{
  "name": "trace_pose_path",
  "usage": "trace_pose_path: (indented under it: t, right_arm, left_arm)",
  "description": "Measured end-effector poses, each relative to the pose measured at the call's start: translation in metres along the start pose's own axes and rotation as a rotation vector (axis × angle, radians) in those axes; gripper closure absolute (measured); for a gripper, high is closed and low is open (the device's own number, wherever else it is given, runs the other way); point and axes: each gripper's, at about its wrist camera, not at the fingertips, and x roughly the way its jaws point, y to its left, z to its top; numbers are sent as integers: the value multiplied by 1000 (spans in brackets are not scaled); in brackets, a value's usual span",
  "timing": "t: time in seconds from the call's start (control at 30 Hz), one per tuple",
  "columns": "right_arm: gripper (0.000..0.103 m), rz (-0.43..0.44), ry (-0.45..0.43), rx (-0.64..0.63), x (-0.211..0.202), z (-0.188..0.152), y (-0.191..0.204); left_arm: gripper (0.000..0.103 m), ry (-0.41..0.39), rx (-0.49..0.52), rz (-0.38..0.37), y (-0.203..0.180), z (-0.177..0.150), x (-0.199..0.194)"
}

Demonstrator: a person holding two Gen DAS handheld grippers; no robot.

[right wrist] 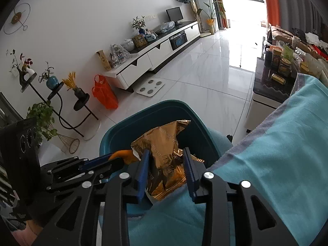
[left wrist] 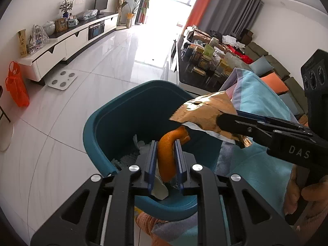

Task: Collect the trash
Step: 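Carry the orange peel and gold bag over the teal bin and open both tools, then move both open tools back over the table toward the remaining trash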

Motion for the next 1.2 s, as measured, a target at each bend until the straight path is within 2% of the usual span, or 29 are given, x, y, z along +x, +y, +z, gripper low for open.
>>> trace_pose_path:
  t: [0.27,0.43,0.6,0.73,0.87,1.07,1.2]
  right_arm:
    - [67,-9,2,0,4,1,4]
    - [67,3,-19,25,-4,-2,-4]
    - [66,14,-65,44,-27,-11,-13]
    - [63,6,-119,33,-56,-23,-17]
    - [61,-17,-185,33,-94,-41,-25]
    - [59,-78,-281,88,-155,-76,-55]
    - [59,-145,-312,149,-184,-101,-80]
  left_arm:
    - [82,2,-7,8,-2,1,15]
    - [72,-27,-3,5,-5,0,11]
    - [64,-76,27,-27,-17,-2,-8]
    - [53,-124,79,-88,-36,-4,-27]
    - [47,-149,146,-167,-63,-9,-42]
    - [46,-124,254,-298,-124,-24,-42]
    - [46,-87,337,-372,-171,-38,-34]
